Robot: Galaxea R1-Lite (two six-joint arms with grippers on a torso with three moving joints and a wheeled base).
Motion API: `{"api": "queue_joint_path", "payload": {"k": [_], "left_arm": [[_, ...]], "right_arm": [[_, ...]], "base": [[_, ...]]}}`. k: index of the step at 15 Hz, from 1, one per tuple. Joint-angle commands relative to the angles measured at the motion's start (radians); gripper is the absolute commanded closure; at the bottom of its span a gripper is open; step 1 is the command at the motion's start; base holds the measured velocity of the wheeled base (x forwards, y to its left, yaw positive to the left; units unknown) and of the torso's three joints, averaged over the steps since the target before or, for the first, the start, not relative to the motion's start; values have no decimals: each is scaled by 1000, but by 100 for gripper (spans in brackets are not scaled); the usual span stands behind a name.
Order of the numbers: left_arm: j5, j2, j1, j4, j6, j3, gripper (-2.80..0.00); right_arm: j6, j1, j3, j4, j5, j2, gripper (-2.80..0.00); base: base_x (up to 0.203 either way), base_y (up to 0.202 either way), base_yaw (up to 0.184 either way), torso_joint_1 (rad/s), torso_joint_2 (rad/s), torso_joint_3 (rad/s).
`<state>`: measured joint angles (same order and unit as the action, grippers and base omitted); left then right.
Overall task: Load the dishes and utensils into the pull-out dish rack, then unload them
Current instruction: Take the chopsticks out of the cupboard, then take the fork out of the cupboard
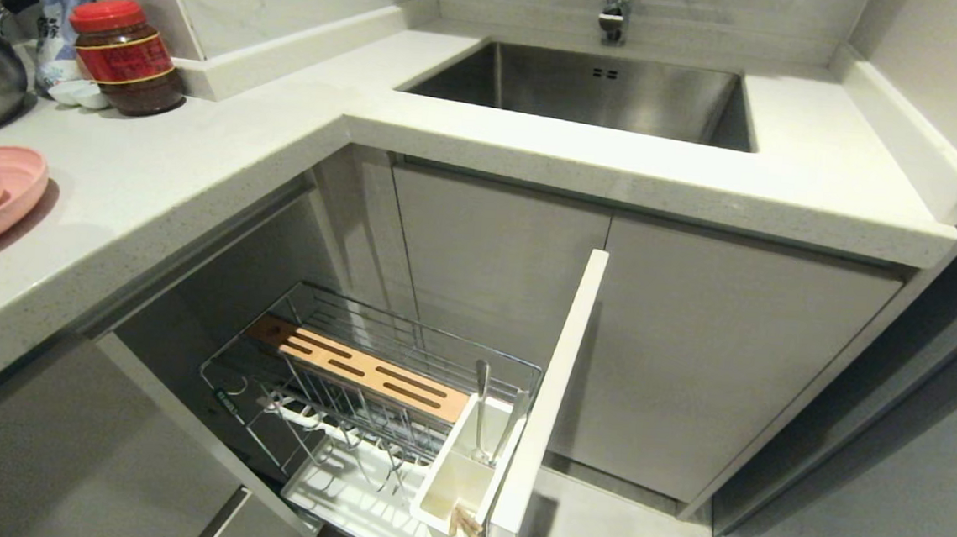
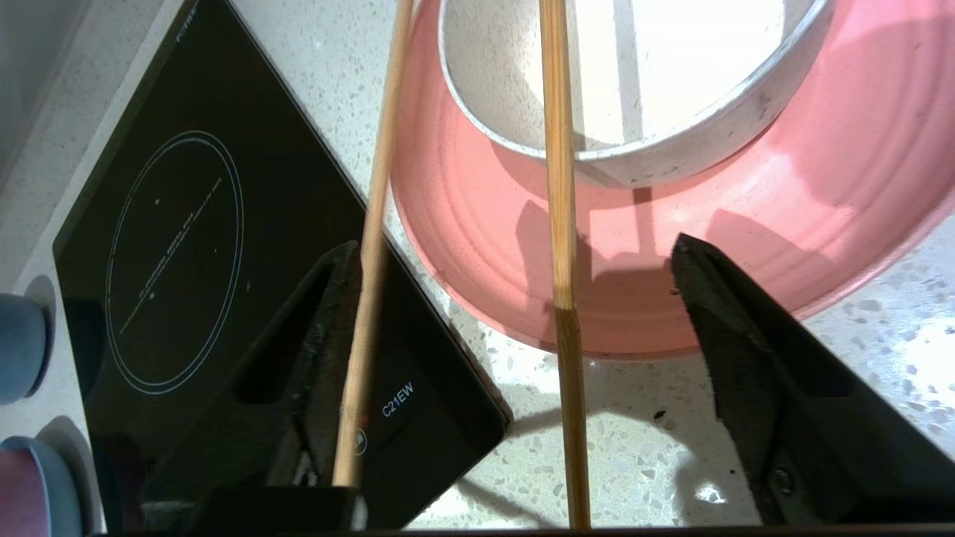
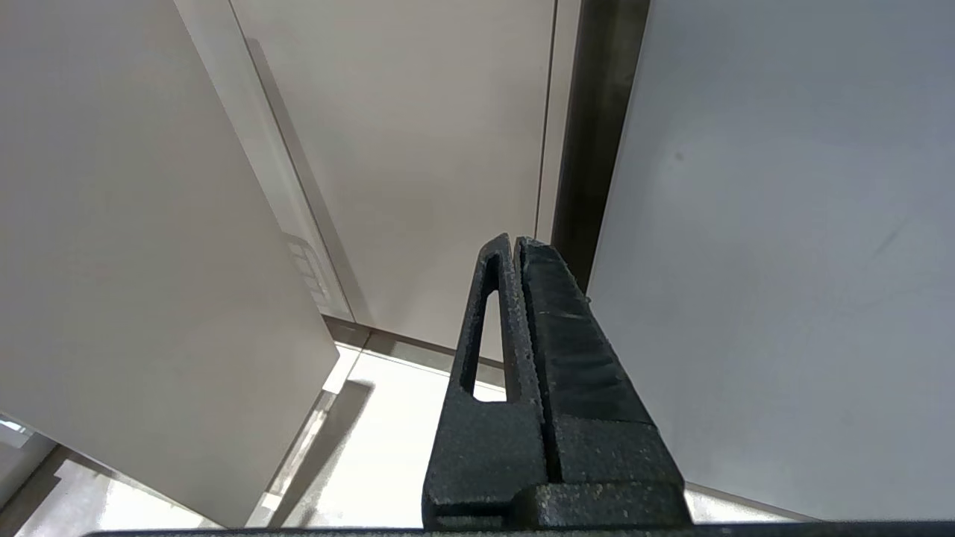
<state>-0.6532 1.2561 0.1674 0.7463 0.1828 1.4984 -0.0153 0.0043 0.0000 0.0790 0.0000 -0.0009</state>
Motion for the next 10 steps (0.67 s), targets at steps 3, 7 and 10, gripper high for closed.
{"api": "queue_joint_path", "payload": {"k": [3,7,10], "left_arm": [[1,-18,-3,-77,2,-2,-280],[47,-31,-22,-279,-2,-11,0],[63,-33,-103,-455,-58,1,0]], "right_arm": [[0,0,26,1,0,1,0],[0,0,26,1,0,1,0],[0,0,26,1,0,1,0]], "base": [[0,0,0,0,0,0],[0,0,0,0,0,0],[0,0,0,0,0,0]]}}
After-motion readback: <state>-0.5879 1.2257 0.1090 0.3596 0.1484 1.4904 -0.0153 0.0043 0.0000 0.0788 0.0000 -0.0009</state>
